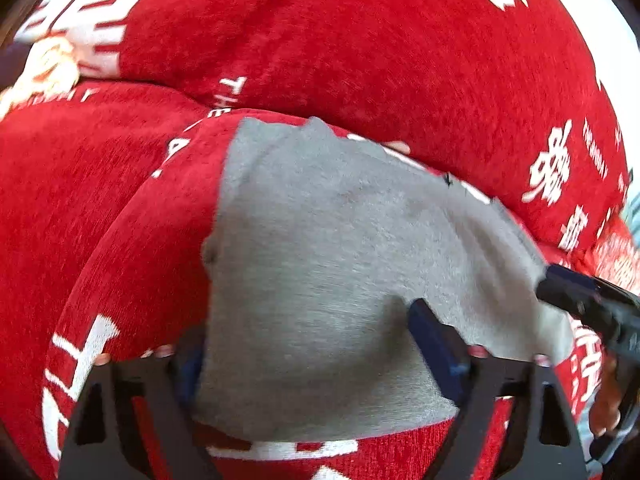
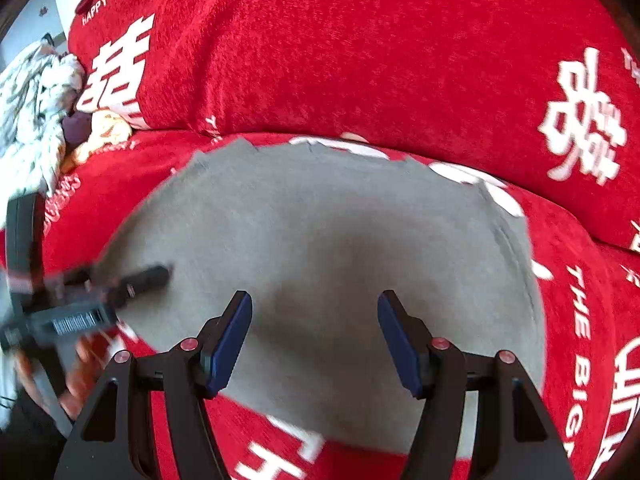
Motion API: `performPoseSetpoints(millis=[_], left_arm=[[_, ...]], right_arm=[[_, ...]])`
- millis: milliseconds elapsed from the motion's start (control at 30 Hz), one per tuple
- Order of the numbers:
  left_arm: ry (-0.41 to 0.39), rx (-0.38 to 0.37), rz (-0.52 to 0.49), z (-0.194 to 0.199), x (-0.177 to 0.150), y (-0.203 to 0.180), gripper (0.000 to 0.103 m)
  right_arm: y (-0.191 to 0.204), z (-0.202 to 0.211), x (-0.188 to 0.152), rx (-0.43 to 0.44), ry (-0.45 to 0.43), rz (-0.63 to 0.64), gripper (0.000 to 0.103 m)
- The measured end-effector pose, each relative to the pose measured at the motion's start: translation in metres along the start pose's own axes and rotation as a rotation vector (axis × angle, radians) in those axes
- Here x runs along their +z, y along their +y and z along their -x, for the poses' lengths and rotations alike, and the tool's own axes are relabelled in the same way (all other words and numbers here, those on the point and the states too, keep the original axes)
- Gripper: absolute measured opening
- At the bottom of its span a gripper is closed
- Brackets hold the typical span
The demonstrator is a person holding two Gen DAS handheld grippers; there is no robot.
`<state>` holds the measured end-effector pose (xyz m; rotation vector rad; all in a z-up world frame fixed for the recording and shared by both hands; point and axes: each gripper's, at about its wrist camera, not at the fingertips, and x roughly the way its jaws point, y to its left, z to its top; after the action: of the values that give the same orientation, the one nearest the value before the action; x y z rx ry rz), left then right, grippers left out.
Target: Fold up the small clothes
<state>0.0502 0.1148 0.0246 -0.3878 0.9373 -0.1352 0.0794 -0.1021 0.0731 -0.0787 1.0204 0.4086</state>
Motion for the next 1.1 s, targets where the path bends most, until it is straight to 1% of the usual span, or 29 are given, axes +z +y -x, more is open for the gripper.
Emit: performPoseSetpoints(millis=[33,67,133,167,233,300,333,500,600,667,733,867,900,967,1000,1067,1100], left_arm=[[-0.012,-0.018,0.026,0.002,0.001,0.005,0.072],[-0.017,-0.027,0.04,0.003,0.001,0.009,0.058],[-0.018,-0.041,0.062,0.001,0.002,0.014,0.044],[-0.021,-0.054,0.07,0.0,0.002,0.016,0.038],[-0.022,-0.064,0.073,0.0,0.003,0.016,0.033],[-0.037,-0.051,0.053,0.002,0.003,0.011,0.031],[-0.047,-0.035,0.036,0.002,0.003,0.007,0.03],[-0.092,0.06,-0.067,0.005,-0.001,-0.016,0.03],[-0.101,0.089,-0.103,0.005,-0.003,-0.023,0.03],[-0.104,0.093,-0.111,0.006,-0.002,-0.026,0.03],[-0.102,0.091,-0.107,0.005,-0.002,-0.025,0.03],[-0.098,0.092,-0.104,0.006,-0.002,-0.022,0.03],[-0.097,0.094,-0.104,0.006,-0.002,-0.022,0.03],[-0.095,0.098,-0.103,0.005,-0.001,-0.022,0.03],[-0.094,0.099,-0.103,0.005,-0.002,-0.023,0.03],[-0.093,0.105,-0.106,0.006,-0.003,-0.024,0.03],[-0.093,0.106,-0.107,0.006,-0.002,-0.025,0.03]], right_arm=[[0.006,-0.01,0.016,0.036,0.027,-0.012,0.07],[0.012,-0.019,0.03,0.056,0.047,-0.015,0.073],[0.025,-0.037,0.051,0.071,0.077,-0.008,0.074],[0.033,-0.05,0.064,0.069,0.099,-0.003,0.074],[0.048,-0.073,0.083,0.081,0.144,-0.01,0.074],[0.058,-0.092,0.095,0.101,0.182,-0.032,0.074],[0.063,-0.104,0.101,0.112,0.21,-0.046,0.074],[0.084,-0.144,0.127,0.163,0.302,-0.094,0.075],[0.1,-0.157,0.138,0.174,0.345,-0.07,0.075],[0.118,-0.168,0.144,0.145,0.383,-0.007,0.075],[0.133,-0.177,0.146,0.079,0.414,0.048,0.075],[0.158,-0.192,0.148,0.017,0.467,0.124,0.075],[0.163,-0.195,0.148,0.008,0.477,0.14,0.075],[0.174,-0.2,0.147,-0.013,0.492,0.174,0.08],[0.179,-0.204,0.145,-0.029,0.502,0.197,0.08],[0.191,-0.211,0.139,-0.088,0.525,0.263,0.08],[0.195,-0.212,0.137,-0.111,0.524,0.293,0.08]])
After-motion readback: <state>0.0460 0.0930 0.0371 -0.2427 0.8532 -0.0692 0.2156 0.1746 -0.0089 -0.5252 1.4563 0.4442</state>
